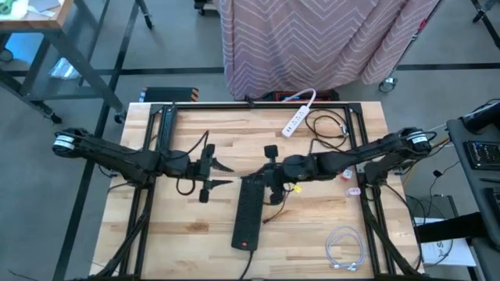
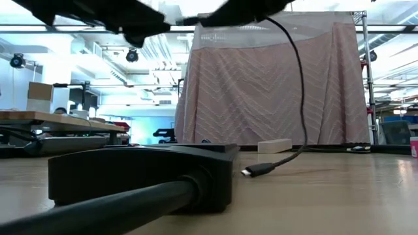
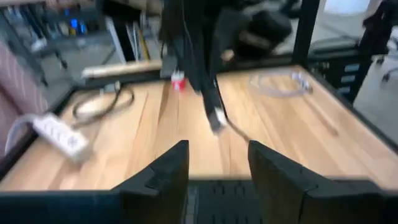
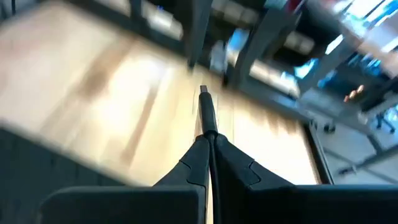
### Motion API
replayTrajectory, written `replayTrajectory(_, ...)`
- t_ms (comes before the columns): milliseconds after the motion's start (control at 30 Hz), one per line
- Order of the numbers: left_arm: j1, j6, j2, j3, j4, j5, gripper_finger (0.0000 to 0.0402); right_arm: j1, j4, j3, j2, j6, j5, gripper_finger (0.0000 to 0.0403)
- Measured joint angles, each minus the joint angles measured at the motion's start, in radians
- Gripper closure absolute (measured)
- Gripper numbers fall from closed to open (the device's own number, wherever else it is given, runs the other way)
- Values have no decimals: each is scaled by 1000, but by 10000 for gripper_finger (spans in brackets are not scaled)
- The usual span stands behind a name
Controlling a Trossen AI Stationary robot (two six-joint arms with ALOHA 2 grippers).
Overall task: Insert USB
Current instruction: Insert the bottom black charger cable into the bottom black outlet extension
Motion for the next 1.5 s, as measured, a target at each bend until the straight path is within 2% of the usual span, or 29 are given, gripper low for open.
replayTrajectory(133, 0, -53, -75, 0, -128, -77, 245, -6, -254, 102, 16, -176, 81, 401)
replayTrajectory(300, 0, -86, -103, -1, -171, -222, 257, -7, -440, 183, 52, -613, 114, 401)
replayTrajectory(400, 0, -89, -97, -12, -180, -215, 266, -3, -479, 212, 112, -830, 138, 401)
replayTrajectory(533, 1, -90, -72, -17, -202, -185, 278, -1, -539, 236, 213, -996, 266, 401)
replayTrajectory(767, 3, -94, -43, -15, -214, -186, 293, 6, -774, 332, 351, -1059, 284, 402)
replayTrajectory(900, 3, -98, -37, -16, -220, -186, 299, 16, -817, 382, 381, -1060, 237, 402)
replayTrajectory(1167, 4, -95, -15, -19, -236, -188, 311, 12, -788, 434, 408, -1069, 116, 402)
replayTrajectory(1500, 6, -89, -12, -18, -216, -206, 324, 1, -759, 434, 462, -1015, 126, 403)
